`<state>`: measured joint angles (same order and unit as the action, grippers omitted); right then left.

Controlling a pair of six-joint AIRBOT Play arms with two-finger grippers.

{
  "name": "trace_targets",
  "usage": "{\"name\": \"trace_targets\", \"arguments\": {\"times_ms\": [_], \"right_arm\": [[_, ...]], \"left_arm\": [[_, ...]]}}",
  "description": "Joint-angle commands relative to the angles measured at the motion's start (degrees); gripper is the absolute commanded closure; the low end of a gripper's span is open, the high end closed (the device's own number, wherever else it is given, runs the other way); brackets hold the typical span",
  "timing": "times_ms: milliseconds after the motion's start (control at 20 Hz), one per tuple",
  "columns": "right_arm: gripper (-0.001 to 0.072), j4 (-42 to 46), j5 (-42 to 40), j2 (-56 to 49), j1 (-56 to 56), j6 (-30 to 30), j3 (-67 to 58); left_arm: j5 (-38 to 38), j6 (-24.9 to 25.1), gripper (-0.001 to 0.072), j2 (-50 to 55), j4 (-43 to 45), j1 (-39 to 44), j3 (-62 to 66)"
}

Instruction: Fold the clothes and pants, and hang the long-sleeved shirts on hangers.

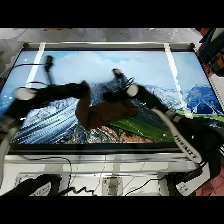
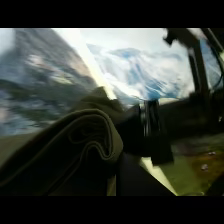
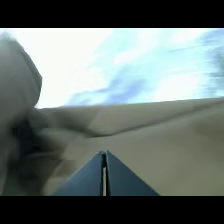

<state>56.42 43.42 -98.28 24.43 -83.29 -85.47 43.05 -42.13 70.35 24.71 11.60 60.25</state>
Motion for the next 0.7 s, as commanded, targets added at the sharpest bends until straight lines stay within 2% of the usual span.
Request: {"name": "trace_targets", "arguments": {"times_ms": [0,150,200,250,300,600,650], "right_arm": [[0.0697,3.23,8.44,2.21,-11.61,0.02,-0.07],[0.0697,3.8,14.23,2.43,-18.86,0.02,-0.04],[0.0697,4.02,15.89,2.43,-20.57,0.02,-0.04],[0.0697,4.02,17.14,2.43,-21.86,0.04,-0.04],[0.0696,4.09,17.88,2.43,-22.95,0.28,-0.04],[0.0697,5.22,17.2,1.42,-26.01,10.45,-0.04],[0.0698,3.21,18.88,0.57,-26.32,15.47,-0.04]], "left_arm": [[-12.55,1.49,0.0694,12.55,-4.22,16.26,6.29],[-26.51,1.49,0.0693,21.7,-4.0,25.99,13.62],[-28.87,1.51,0.0669,23.78,-3.74,27.52,15.19],[-28.76,1.49,0.0421,25.11,-3.76,28.06,16.11],[-28.39,1.31,-0.0013,25.62,-3.82,28.06,16.28],[-24.79,0.85,-0.0007,21.4,-3.72,23.87,16.31],[-24.76,0.85,-0.0007,20.5,-3.72,22.82,16.31]]}}
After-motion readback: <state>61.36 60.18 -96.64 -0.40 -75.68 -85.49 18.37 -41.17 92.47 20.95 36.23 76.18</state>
